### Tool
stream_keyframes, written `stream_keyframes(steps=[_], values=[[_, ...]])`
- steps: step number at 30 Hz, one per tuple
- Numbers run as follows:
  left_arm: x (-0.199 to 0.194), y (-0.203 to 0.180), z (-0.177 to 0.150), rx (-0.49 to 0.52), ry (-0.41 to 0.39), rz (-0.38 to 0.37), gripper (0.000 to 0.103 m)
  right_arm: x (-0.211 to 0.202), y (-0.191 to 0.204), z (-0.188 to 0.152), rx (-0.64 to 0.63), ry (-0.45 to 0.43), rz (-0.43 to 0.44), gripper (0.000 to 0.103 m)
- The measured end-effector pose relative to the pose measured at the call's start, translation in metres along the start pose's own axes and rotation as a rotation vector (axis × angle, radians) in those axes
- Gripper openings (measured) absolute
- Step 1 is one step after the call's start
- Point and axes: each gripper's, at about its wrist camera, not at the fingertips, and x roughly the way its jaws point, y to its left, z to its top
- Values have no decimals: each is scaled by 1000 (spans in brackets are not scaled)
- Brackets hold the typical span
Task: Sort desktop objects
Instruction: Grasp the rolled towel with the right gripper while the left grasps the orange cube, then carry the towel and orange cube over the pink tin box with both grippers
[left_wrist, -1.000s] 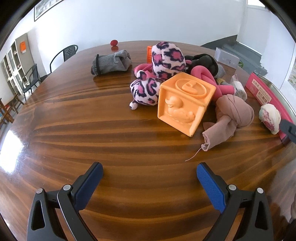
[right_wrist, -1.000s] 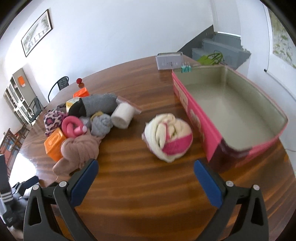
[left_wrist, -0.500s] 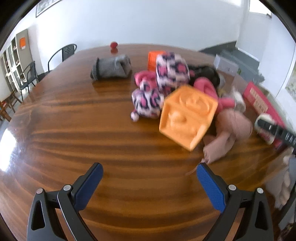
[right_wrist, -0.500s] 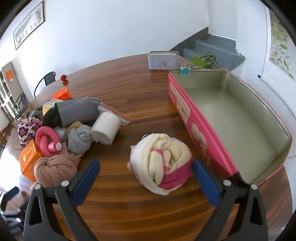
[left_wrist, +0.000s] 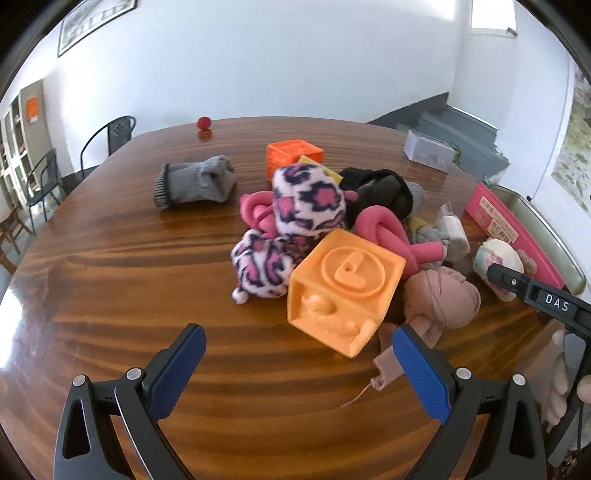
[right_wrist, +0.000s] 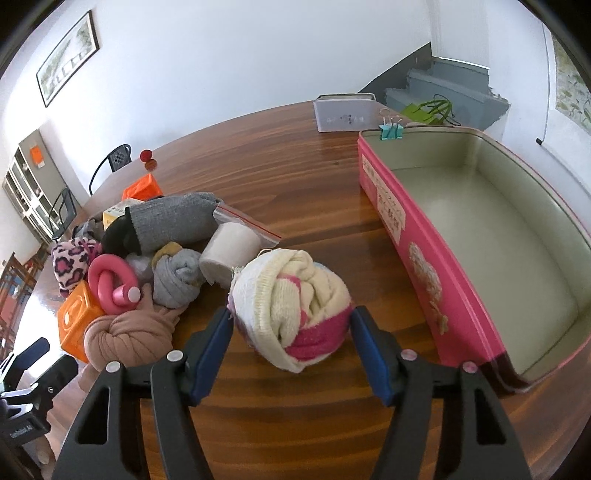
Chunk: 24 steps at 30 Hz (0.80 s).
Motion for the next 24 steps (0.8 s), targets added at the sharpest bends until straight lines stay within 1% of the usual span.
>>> stream_keyframes(steps=[1,3,5,7,8,9,10,13,15,16,21,24], values=[[3,-1,2,5,6,-8,102,1,1,1,-4,1,-2,70],[10,0,5,7,28,-34,93,4,5,3,-17,2,-7,70],[19,2,8,-2,60,-78,83,7,8,4,-31,4,-13,70],[25,4,8,-15,83,-119,81,10,11,4,-43,8,-18,70],[29,4,9,-18,93,-140,77,11,11,5,-44,11,-17,70],[31,3,9,-10,93,-152,76,13,11,5,-45,15,-16,70],[30,0,10,7,85,-156,75,14,10,5,-41,19,-13,70],[26,-7,11,49,57,-179,75,17,5,7,-19,29,1,70],[24,-11,11,74,44,-168,70,20,3,9,-9,31,5,70],[24,-12,11,83,42,-159,63,20,3,9,-7,30,4,70],[23,-12,12,94,49,-163,62,19,5,9,-21,30,-7,69],[20,-15,10,105,43,-159,62,17,5,8,-15,29,2,68]])
